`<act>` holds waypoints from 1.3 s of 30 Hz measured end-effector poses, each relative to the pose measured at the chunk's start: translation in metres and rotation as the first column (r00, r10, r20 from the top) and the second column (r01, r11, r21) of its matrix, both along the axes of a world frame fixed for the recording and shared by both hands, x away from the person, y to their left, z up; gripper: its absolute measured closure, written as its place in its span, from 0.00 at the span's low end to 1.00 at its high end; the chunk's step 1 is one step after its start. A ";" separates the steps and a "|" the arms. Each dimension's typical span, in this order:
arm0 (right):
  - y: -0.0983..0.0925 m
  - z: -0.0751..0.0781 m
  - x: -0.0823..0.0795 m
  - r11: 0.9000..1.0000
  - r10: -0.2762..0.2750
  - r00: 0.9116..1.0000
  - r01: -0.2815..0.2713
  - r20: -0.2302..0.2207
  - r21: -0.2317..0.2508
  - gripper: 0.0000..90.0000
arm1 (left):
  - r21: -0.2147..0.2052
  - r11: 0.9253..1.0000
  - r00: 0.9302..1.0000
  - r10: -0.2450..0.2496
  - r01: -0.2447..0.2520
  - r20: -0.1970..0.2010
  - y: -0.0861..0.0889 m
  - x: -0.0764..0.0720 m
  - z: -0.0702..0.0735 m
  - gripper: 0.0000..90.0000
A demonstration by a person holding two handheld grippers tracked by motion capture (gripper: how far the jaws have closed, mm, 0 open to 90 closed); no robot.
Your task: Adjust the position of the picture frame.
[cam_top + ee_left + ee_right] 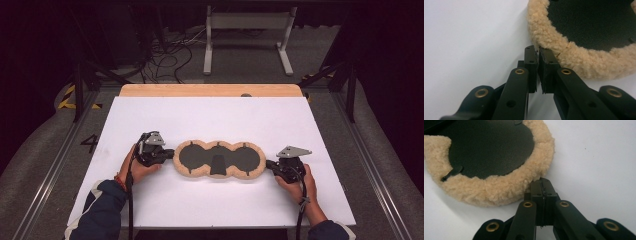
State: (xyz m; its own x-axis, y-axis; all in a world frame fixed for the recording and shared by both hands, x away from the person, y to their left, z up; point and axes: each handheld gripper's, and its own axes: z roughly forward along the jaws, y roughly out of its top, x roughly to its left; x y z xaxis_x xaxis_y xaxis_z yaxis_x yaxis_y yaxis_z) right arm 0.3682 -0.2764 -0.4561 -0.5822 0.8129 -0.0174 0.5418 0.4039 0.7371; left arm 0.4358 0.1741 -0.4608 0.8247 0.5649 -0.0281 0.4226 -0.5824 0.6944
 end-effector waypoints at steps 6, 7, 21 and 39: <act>0.001 0.000 0.001 1.000 0.009 1.000 -0.009 0.009 -0.014 1.00 | -0.003 1.000 1.000 0.012 -0.012 0.001 0.000 -0.002 0.000 0.95; 0.000 0.000 0.001 1.000 0.012 1.000 -0.012 0.011 -0.015 1.00 | -0.005 1.000 1.000 0.012 -0.012 0.004 0.000 -0.002 -0.001 0.95; 0.000 0.000 0.000 1.000 0.006 1.000 -0.005 0.028 -0.030 0.95 | -0.033 0.999 1.000 0.004 -0.004 0.018 0.007 -0.002 -0.003 0.86; -0.005 0.012 -0.011 0.999 0.016 0.997 -0.018 0.071 0.038 0.79 | -0.098 0.995 0.986 0.041 -0.025 0.160 0.028 -0.034 0.017 0.62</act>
State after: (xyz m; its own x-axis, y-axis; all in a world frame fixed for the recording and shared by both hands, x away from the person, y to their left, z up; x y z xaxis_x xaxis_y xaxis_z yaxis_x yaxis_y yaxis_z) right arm 0.3570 -0.2819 -0.4437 -0.5944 0.8037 -0.0275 0.4814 0.3829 0.7884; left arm 0.4017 0.2023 -0.4442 0.8036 0.5931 0.0489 0.3181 -0.4976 0.8070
